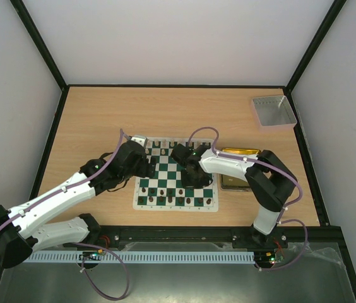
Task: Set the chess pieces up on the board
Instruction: Place the chess piece on the chessboard.
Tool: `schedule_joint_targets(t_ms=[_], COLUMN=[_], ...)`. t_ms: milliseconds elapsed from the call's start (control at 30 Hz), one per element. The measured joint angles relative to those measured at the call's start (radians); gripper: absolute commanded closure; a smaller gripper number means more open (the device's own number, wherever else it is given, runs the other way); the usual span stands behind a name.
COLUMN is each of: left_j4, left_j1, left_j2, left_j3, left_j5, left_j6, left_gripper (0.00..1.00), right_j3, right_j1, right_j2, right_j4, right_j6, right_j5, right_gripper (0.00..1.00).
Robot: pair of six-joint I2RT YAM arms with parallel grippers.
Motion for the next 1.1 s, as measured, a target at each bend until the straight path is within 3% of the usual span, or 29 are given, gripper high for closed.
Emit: schedule_joint_targets(t_ms=[1100], left_j4=[0.000], left_j1=[0.000], left_j2=[-0.003], left_j3=[0.000], left_j5=[0.001], left_j6=[0.000], left_gripper=[0.01], right_j3=[-0.008], right_j1=[0.037], right_j2=[0.002], right_j4=[0.000], right_j6=[0.011], right_j5=[-0.014], right_gripper=[0.91])
